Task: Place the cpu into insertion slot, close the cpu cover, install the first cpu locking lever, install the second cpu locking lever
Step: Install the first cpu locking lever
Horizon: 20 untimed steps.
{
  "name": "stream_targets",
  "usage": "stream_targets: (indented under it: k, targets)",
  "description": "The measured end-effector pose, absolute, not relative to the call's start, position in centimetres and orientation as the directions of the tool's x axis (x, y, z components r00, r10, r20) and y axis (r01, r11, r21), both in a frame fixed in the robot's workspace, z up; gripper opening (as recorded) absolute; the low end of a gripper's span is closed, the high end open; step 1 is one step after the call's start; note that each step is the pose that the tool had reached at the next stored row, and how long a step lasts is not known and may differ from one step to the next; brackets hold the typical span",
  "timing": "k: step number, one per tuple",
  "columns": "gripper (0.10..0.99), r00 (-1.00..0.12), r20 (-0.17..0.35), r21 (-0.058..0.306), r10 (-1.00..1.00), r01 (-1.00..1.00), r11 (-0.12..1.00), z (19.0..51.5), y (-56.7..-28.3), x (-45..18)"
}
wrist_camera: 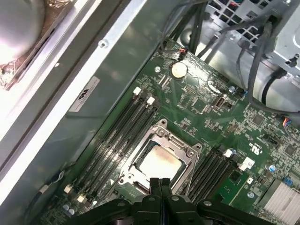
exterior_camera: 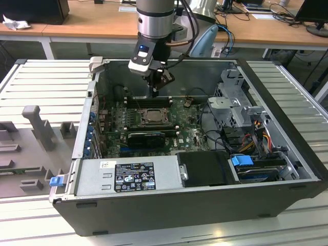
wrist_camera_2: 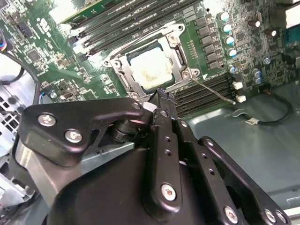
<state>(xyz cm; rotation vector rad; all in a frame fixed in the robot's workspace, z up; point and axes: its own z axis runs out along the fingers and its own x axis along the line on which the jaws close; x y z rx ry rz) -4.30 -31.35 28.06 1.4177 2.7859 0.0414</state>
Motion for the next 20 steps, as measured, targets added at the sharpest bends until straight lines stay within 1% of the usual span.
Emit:
stream_targets:
  k: [7, 13, 15, 20]
  targets:
    - [0.106, -0.707, -0.002, 0.030, 0.707, 0.707, 0.707, 28.07, -31.35, -4.30]
    - [0.106, -0.777, -0.002, 0.031, 0.630, 0.630, 0.776, 28.06, -31.35, -4.30]
    - [0.106, -0.821, -0.002, 0.031, 0.571, 0.570, 0.821, 28.06, -31.35, -4.30]
    - [0.106, -0.880, -0.002, 0.031, 0.475, 0.475, 0.880, 28.06, -31.35, -4.30]
